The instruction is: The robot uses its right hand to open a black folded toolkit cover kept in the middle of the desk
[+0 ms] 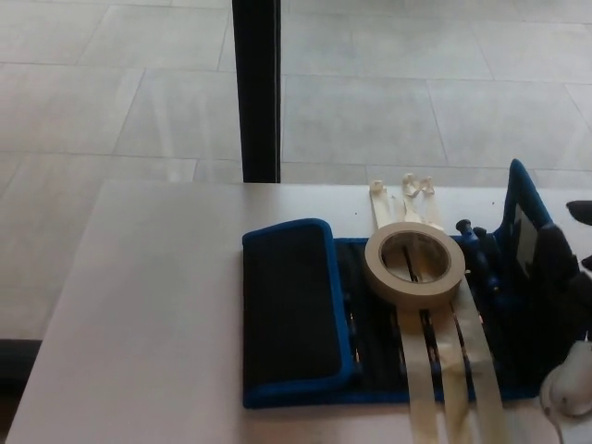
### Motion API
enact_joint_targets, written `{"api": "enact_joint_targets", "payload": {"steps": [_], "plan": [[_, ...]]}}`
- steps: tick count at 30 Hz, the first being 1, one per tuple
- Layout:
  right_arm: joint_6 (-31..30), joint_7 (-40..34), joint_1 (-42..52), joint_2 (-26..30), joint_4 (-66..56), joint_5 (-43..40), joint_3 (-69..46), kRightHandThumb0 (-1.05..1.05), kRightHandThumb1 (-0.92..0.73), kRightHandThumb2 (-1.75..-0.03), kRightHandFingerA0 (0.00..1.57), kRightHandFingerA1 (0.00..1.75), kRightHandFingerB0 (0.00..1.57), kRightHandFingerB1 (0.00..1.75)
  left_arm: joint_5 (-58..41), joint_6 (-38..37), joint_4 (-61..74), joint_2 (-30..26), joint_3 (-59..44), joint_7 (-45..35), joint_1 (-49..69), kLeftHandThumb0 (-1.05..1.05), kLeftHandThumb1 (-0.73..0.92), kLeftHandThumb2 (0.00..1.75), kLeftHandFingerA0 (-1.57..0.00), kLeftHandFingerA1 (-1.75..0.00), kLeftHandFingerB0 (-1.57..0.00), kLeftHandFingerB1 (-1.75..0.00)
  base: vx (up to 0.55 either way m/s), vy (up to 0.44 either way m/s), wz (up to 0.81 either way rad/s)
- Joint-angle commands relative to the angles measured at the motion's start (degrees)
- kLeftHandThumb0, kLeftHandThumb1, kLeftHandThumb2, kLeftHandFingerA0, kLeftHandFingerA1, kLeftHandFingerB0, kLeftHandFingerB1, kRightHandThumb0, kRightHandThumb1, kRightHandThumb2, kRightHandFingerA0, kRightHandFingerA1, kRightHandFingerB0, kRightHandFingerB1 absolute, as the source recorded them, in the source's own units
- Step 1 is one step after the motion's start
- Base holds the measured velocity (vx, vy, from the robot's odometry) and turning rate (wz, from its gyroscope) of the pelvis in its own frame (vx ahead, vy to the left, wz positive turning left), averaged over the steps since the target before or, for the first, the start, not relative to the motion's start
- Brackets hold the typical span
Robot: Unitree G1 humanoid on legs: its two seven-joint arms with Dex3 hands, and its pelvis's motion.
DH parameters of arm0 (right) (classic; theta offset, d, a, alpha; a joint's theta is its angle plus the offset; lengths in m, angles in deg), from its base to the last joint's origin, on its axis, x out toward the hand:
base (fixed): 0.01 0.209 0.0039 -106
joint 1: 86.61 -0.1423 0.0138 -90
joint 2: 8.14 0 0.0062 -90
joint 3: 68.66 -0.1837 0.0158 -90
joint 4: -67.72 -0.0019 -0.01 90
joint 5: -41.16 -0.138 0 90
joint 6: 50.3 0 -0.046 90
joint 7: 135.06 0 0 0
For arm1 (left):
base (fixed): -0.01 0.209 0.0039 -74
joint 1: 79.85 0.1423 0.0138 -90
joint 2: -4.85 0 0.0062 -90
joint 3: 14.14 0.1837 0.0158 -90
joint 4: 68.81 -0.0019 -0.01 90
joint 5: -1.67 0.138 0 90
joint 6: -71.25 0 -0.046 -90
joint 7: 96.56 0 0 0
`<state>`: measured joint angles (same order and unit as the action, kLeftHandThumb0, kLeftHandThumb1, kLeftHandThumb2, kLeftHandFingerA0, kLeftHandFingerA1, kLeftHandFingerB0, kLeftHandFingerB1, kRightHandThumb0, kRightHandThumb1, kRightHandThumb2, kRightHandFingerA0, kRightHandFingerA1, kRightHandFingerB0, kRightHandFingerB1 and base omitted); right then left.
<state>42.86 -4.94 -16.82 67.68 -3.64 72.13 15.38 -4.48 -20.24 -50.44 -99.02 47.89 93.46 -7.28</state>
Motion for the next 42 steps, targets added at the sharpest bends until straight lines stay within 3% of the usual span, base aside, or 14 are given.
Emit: {"api": "enact_joint_targets", "payload": {"steps": [1,2,11,14,18,19,21,26,30,31,34,38,40,42], "plan": [[1.0,-7.1,-19.2,2.4,6.8,-51.0,-40.9,-0.32,-0.70,-0.69,0.81,1.34,0.71,0.88,-2.0,1.2,0.0,-1.9,-1.0,0.7,0.7,-1.04,0.47,1.37,-0.46,-1.16,-0.39,-1.11,0.00,0.000,0.00],[0.7,-6.0,-19.0,3.4,7.9,-50.7,-41.7,-0.32,-0.68,-0.71,0.80,1.35,0.69,0.90,-2.4,1.1,-0.1,-1.9,-1.4,0.4,0.7,-1.05,0.46,1.28,-0.22,-1.47,-0.23,-1.43,0.00,0.000,0.00],[-4.9,11.7,0.0,15.2,19.3,-32.3,-37.4,-0.34,-0.66,-0.67,0.96,1.07,0.81,0.72,-1.6,1.2,-0.2,-2.1,-0.7,1.0,0.6,-1.05,0.47,1.25,-0.28,-1.51,-0.29,-1.44,0.00,0.000,0.01],[-6.8,11.5,5.6,17.6,20.0,-27.7,-37.4,-0.35,-0.67,-0.69,0.90,1.51,0.82,0.80,-1.4,0.8,-0.2,-1.9,-0.4,0.3,1.0,-1.05,0.49,1.24,-0.24,-1.46,-0.29,-1.44,0.00,0.000,0.02],[-2.6,13.2,10.1,19.9,25.6,-25.0,-36.1,-0.32,-0.68,-0.73,0.93,1.53,0.81,0.80,-1.8,0.9,-0.1,-1.8,-0.7,-0.1,1.0,-1.05,0.46,1.24,-0.23,-1.51,-0.28,-1.48,0.00,0.000,0.02],[0.0,14.4,12.1,20.1,27.7,-24.5,-35.4,-0.34,-0.68,-0.69,0.87,1.44,0.80,0.87,-3.0,1.7,0.3,-2.0,-1.9,-0.2,0.6,-1.05,0.42,1.37,-0.32,-1.11,-0.28,-1.09,0.00,0.000,0.00],[2.7,14.6,14.1,20.9,29.5,-22.7,-33.7,-0.35,-0.70,-0.70,0.92,1.54,0.79,0.89,-2.8,1.3,0.4,-2.1,-1.7,-0.2,0.8,-1.05,0.43,1.27,-0.22,-1.48,-0.26,-1.47,0.00,0.000,0.00],[8.7,12.6,20.3,24.8,33.5,-18.9,-29.3,-0.39,-0.67,-0.60,0.94,1.61,0.82,0.78,-2.8,1.0,0.3,-2.1,-1.4,-1.2,1.1,-1.05,0.46,1.25,-0.21,-1.46,-0.26,-1.44,0.00,0.000,-0.02],[6.3,15.8,20.6,28.0,31.0,-23.6,-31.0,-0.33,-0.69,-0.69,0.90,1.49,0.84,0.71,-3.4,1.0,0.3,-1.9,-1.8,-1.2,1.2,-1.05,0.45,1.25,-0.20,-1.44,-0.24,-1.44,0.00,0.000,-0.06],[3.4,19.3,18.6,32.5,32.9,-25.2,-32.1,-0.36,-0.70,-0.68,1.06,1.08,0.83,0.67,-3.7,0.8,0.3,-1.9,-2.1,-1.4,1.5,-1.05,0.44,1.24,-0.21,-1.42,-0.25,-1.42,0.00,0.000,-0.08],[-0.5,24.4,13.8,40.7,40.4,-26.8,-32.5,-0.40,-0.72,-0.64,1.12,0.84,0.73,0.60,-3.3,0.7,0.6,-2.3,-1.8,-1.0,1.9,-1.05,0.45,1.25,-0.27,-1.47,-0.30,-1.45,0.00,0.000,0.00],[-2.1,37.0,13.3,45.6,44.8,-33.4,-36.2,-0.48,-0.77,-0.63,0.89,0.84,0.40,0.43,-3.8,1.1,0.7,-2.7,-2.3,-1.1,1.9,-1.05,0.43,1.27,-0.25,-1.44,-0.31,-1.46,0.00,0.000,0.04],[-3.6,41.8,15.2,44.6,46.2,-36.3,-38.3,-0.54,-0.53,-0.97,0.83,0.84,0.24,0.53,-4.0,0.9,0.3,-2.7,-2.5,-1.6,1.8,-1.05,0.44,1.26,-0.21,-1.44,-0.23,-1.43,0.00,0.000,0.10],[-5.1,42.7,15.3,42.7,46.8,-38.7,-40.4,-0.60,-0.70,-0.60,0.79,0.91,0.30,0.40,-3.8,0.9,0.3,-2.7,-2.4,-1.5,1.9,-1.05,0.46,1.24,-0.20,-1.45,-0.25,-1.46,0.00,0.000,0.15]]}}
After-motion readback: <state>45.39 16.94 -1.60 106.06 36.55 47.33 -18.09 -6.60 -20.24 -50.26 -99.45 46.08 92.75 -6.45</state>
